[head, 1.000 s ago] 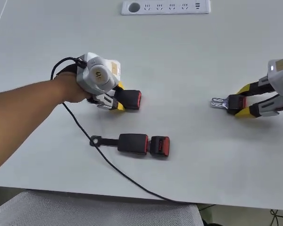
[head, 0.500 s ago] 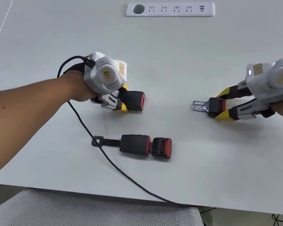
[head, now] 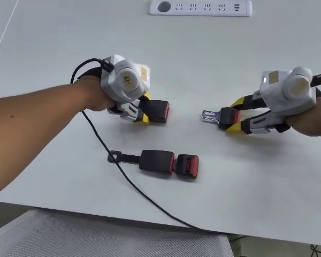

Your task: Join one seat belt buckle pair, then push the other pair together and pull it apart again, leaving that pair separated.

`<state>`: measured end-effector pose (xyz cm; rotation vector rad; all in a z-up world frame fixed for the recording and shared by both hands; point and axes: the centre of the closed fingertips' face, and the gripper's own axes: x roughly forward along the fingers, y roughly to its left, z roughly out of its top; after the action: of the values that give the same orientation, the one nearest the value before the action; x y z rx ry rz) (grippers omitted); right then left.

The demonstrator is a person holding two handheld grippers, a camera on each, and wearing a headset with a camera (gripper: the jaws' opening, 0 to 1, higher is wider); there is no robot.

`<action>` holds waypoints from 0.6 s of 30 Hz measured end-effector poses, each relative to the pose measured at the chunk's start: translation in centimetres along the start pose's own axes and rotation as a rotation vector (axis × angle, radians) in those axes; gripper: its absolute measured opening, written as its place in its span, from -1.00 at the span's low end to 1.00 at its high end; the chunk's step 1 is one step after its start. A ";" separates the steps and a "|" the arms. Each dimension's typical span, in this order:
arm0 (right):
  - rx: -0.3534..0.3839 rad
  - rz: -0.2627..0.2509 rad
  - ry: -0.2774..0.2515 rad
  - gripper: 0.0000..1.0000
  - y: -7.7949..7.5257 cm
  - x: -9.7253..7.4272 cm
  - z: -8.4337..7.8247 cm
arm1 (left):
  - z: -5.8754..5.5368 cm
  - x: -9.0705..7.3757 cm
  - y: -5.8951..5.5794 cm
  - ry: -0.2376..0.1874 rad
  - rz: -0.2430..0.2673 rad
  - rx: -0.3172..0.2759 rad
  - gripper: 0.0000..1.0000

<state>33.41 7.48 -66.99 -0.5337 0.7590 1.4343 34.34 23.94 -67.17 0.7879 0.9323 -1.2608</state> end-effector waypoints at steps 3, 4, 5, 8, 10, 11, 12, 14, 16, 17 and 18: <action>-0.007 0.008 -0.002 -0.32 -0.1 0.6 0.8 | 0.0 0.0 0.0 -0.004 0.003 -0.005 -0.29; -0.002 0.007 0.004 -0.32 -0.1 0.7 0.8 | 0.0 0.0 0.0 -0.007 0.004 -0.007 -0.29; -0.008 0.010 0.002 -0.32 -0.2 1.0 1.2 | 0.0 0.0 0.0 -0.010 0.005 -0.009 -0.29; -0.013 0.014 0.004 -0.32 -0.2 1.7 1.9 | 0.0 0.1 0.1 -0.011 0.006 -0.011 -0.29; -0.015 0.021 0.000 -0.32 -0.2 2.2 2.5 | 0.0 0.1 0.2 -0.010 0.005 -0.012 -0.30; -0.020 0.021 0.003 -0.32 -0.2 2.5 2.8 | 0.0 0.1 0.2 -0.010 0.006 -0.012 -0.30; -0.023 0.025 0.003 -0.32 -0.1 2.7 3.1 | 0.1 0.2 0.2 -0.008 0.005 -0.013 -0.30; -0.027 0.026 0.006 -0.32 -0.1 3.0 3.6 | 0.1 0.2 0.2 -0.005 0.006 -0.014 -0.30; -0.034 0.029 0.007 -0.32 -0.1 3.4 4.0 | 0.1 0.2 0.1 -0.003 0.006 -0.015 -0.30; -0.034 0.031 0.007 -0.32 -0.1 3.5 4.2 | 0.1 0.2 0.1 -0.003 0.006 -0.016 -0.30; -0.034 0.030 0.010 -0.32 -0.1 3.6 4.3 | 0.1 0.2 0.2 -0.004 0.006 -0.017 -0.30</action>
<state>34.03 13.04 -66.82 -0.5573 0.7544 1.4756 34.51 23.82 -67.27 0.7741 0.9360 -1.2466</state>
